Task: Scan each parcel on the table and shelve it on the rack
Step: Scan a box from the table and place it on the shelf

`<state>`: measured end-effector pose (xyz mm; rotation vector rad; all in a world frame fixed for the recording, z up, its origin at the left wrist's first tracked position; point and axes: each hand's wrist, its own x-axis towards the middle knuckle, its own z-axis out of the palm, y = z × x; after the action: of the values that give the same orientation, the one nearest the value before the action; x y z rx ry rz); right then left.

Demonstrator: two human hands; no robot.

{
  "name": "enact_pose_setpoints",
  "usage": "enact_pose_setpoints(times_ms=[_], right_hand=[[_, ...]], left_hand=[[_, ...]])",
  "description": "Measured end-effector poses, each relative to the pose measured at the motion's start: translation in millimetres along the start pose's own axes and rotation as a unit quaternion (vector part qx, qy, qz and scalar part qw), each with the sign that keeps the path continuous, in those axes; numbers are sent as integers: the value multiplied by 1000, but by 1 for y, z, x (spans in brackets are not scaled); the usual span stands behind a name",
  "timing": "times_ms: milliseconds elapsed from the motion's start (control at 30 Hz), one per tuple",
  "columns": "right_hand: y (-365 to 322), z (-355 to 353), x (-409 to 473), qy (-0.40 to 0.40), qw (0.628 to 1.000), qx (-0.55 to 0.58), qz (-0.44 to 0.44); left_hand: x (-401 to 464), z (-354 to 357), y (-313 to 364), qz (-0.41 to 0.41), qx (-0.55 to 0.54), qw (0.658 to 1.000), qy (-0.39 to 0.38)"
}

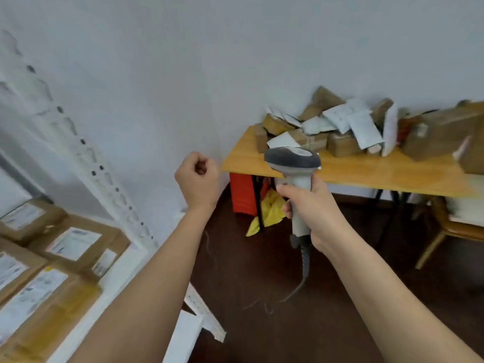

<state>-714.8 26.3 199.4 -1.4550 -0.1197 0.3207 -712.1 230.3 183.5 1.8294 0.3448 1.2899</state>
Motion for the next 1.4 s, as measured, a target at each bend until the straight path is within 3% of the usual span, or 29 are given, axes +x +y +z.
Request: enact_pose_setpoints(times_ms=[300,467,667,867,1067,1400], right_hand=[[7,-179,90,189,981,47,30],[0,-257,165,277,960,42,16],[-36,-347,244,356,934,31,12],[-45,-442,296,426,904,36,16],[-27,-545,379,414,907,57,40],[-25,-718,506,328,934,34,134]], left_hand=[[-31,244,1,-69,-17,981,-181],[-22,386,-11,-115,-30,966,-231],[-24,556,-1,-162,-26,929,-331],[-57,688,20,-159,-48,885,-436],[-87,810,5,-187,18,832,-523],[-115,1016,-14,-93,195,795,-567]])
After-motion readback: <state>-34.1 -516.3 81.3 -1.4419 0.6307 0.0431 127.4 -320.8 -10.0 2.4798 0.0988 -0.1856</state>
